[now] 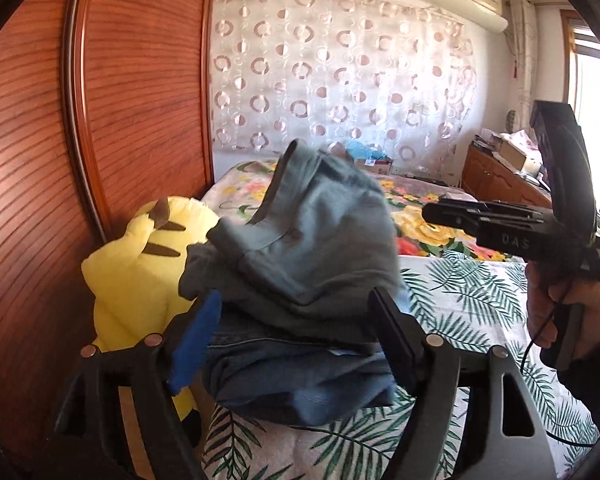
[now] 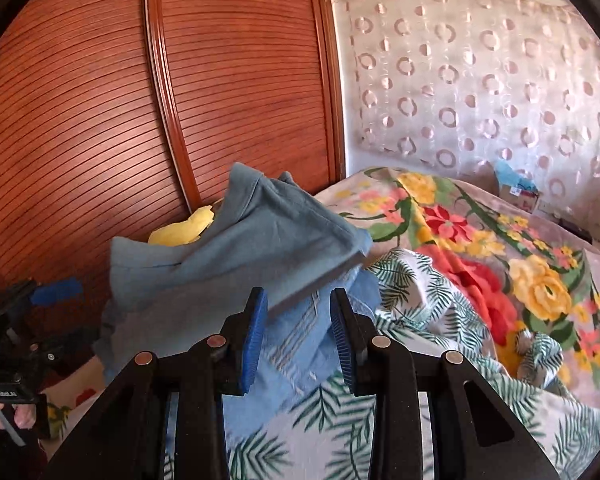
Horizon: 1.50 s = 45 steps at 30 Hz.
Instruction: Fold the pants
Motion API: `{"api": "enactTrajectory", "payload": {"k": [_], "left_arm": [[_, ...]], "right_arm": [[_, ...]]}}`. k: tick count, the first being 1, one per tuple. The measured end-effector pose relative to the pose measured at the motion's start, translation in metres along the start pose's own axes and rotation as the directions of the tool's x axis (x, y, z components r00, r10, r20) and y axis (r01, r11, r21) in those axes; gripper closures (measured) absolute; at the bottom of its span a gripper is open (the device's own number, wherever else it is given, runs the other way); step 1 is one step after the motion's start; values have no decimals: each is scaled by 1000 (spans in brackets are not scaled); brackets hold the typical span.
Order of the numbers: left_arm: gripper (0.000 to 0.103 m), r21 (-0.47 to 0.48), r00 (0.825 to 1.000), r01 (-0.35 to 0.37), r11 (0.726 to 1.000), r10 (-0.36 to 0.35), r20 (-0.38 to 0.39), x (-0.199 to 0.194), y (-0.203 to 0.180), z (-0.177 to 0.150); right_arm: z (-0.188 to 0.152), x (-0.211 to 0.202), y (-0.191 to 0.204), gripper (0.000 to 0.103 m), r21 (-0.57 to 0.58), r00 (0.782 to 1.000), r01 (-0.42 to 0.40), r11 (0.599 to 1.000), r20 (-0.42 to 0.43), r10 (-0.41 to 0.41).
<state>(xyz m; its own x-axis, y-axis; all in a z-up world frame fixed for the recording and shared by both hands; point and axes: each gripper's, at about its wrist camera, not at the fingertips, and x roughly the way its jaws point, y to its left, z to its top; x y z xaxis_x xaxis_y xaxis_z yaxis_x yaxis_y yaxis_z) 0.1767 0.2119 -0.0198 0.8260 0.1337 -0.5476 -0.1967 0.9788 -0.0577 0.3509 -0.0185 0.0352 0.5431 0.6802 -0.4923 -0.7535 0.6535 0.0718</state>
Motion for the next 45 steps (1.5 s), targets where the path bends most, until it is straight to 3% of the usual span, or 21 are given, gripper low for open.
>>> {"api": "enactTrajectory", "payload": {"k": [9,11,18,23,27,30,35,39,45], "left_arm": [[20,86,998,32,996,-36,50,-36,-32,3],[12,98,997,39,994,-45,60,-43,-39,3],[12,115,994,21,993,-33,103,-67,-55,4],[12,113,994,6,994,-19,112,-77,-63,1],[12,120,994,28,992,-40,98,-79,-69,-4],[12,129,996,-2,992,-10,93,-79,-78,-8],[12,114,995,72,991,-79,62,-79,-91,-19],[12,132,994,87,987,-94,47,-81,-109,-24],[12,147,989,139,979,-145,33,-86,-137,-30]], "right_arm": [[-28,-72,7,69,32,999,35,999,35,-36],[-35,-86,9,69,36,998,47,998,43,-48],[-52,-129,14,68,57,993,86,995,73,-90],[-64,-156,20,56,70,988,113,991,94,-119],[-75,-171,28,51,81,985,133,988,100,-141],[-82,-182,35,49,92,981,153,984,107,-163],[-98,-205,45,47,120,970,201,972,116,-215],[-111,-224,54,45,138,960,241,961,113,-257],[-125,-243,63,33,163,948,284,945,99,-302]]}}
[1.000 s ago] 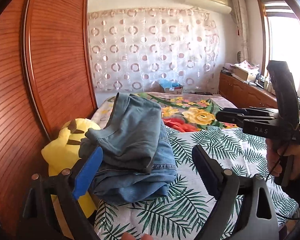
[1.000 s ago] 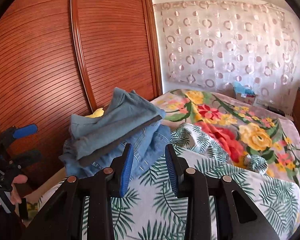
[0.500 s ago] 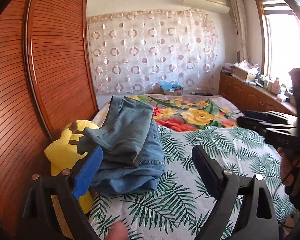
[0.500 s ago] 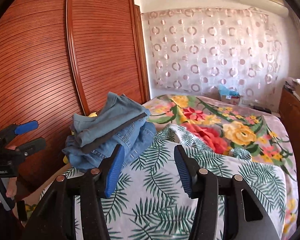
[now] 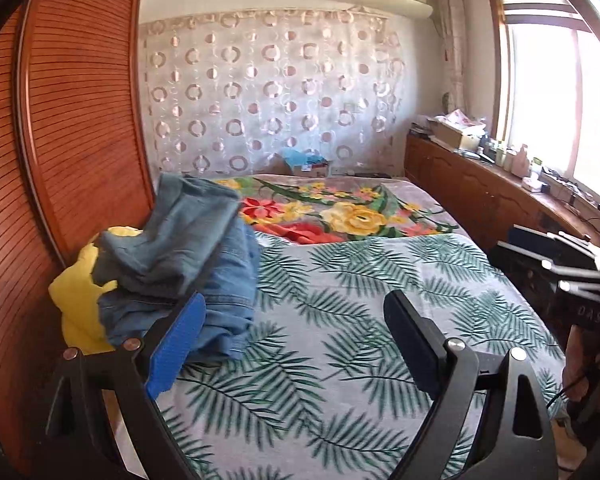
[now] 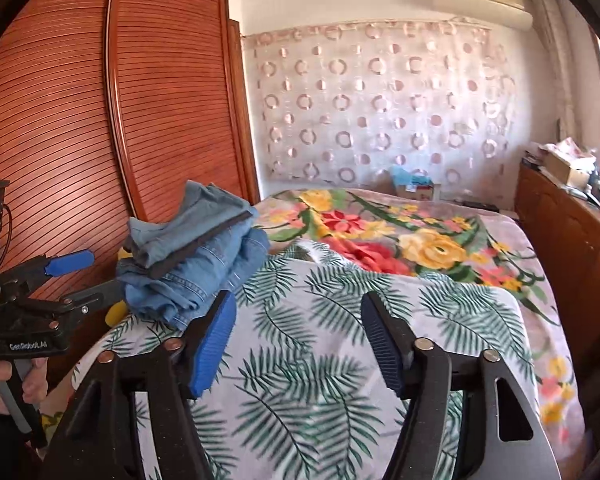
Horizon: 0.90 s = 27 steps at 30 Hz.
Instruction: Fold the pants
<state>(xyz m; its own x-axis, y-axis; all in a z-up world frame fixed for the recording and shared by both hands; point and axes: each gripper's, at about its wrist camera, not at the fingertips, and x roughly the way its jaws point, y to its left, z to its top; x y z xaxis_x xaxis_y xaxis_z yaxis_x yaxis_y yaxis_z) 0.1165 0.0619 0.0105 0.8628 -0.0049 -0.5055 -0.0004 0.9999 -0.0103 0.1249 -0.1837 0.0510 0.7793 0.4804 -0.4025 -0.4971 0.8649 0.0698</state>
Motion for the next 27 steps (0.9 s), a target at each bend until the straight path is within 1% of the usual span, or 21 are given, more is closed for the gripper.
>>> {"api": "enactTrajectory", "payload": {"k": [2,5,9,13,20,27], "left_arm": [[12,6,1000,20,1000,-20,3,-3,-9,0],[12,23,999,36,999,-36,8,-7,-23,1],[12,36,999,51,998,-51,13,-13,-40,3],[12,42,998,58,997,-59,26,-23,-53,5],[12,47,996,64,997,-67,61,-43,-63,11],[12,52,994,54,997,-58,91,-57,-65,13]], "right_arm": [[-3,-7,0,29,15,1000,15,1000,-4,-15],[-5,-14,3,27,27,999,50,998,-3,-50],[-9,-32,7,27,44,996,85,995,0,-85],[-7,-51,14,27,60,991,132,989,29,-134],[-12,-78,37,26,86,978,192,978,67,-198],[-22,-91,63,26,92,969,213,973,105,-222]]}}
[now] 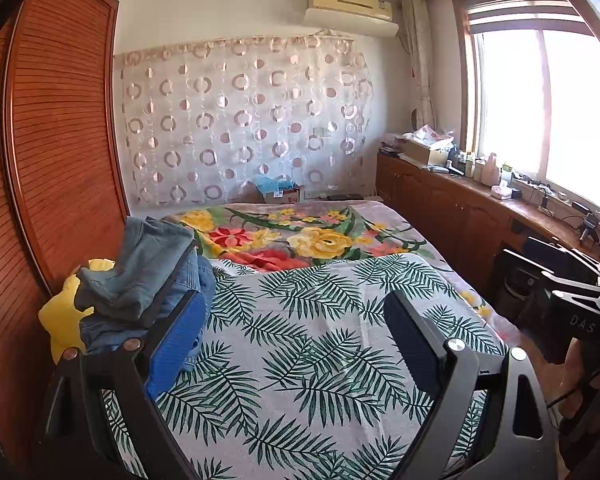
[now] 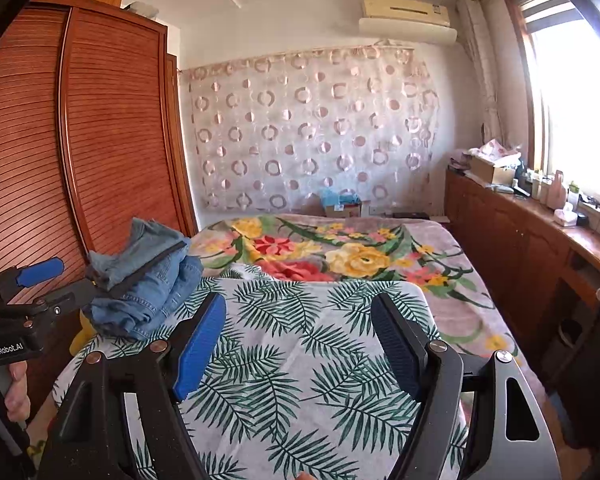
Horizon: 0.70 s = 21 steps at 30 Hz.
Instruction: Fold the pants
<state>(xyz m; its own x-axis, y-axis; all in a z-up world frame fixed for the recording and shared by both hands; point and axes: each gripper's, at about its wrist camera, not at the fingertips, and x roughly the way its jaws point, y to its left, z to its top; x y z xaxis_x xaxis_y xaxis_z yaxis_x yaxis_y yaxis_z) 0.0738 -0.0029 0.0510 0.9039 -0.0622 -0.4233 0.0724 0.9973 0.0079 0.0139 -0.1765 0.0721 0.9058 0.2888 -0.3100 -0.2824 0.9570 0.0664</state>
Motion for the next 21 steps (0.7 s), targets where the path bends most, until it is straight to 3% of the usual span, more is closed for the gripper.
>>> {"api": "enactTrajectory", "payload": {"k": [21], "left_arm": [[12,-2,1000,-9,1000,9,0,-4,3,-1]], "right_arm": [[-12,-1,-18,26,-4,1000,-9,1000,4,9]]}}
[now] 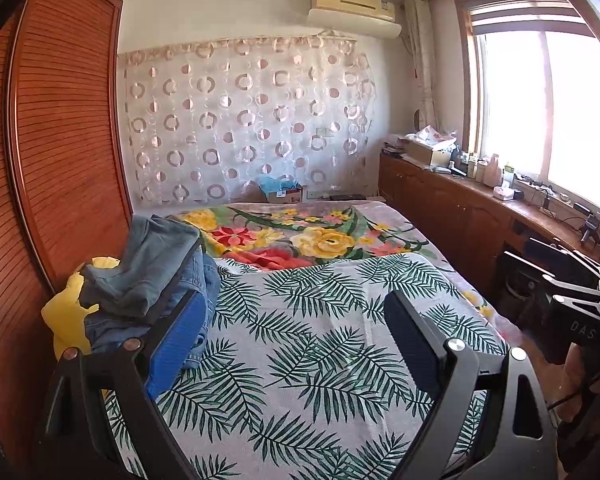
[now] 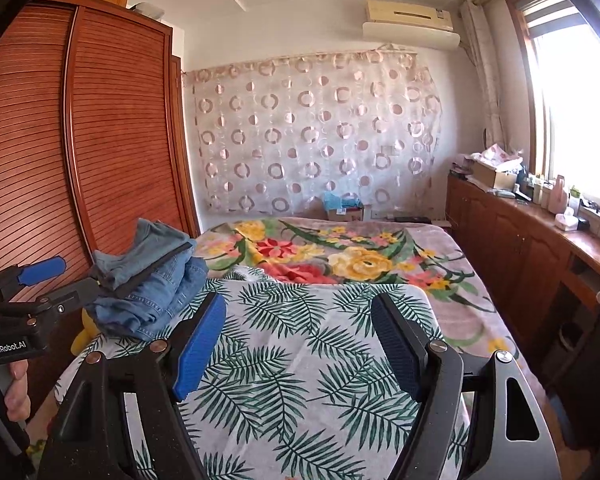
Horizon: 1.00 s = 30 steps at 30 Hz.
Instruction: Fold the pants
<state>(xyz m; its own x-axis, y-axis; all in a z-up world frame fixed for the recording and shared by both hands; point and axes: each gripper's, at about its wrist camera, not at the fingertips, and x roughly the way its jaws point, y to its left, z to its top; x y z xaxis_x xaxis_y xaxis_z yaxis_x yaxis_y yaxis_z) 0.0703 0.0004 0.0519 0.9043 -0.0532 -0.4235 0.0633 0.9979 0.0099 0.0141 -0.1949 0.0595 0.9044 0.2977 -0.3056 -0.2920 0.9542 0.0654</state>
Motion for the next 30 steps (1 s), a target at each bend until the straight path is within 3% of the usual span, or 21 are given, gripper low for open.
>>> {"api": "enactTrajectory", "payload": {"k": [30], "left_arm": [[12,0,1000,1,1000,-1,-1,-1,2,0]], "right_arm": [[1,1,0,26,-4,1000,5,1000,-7,-5]]}}
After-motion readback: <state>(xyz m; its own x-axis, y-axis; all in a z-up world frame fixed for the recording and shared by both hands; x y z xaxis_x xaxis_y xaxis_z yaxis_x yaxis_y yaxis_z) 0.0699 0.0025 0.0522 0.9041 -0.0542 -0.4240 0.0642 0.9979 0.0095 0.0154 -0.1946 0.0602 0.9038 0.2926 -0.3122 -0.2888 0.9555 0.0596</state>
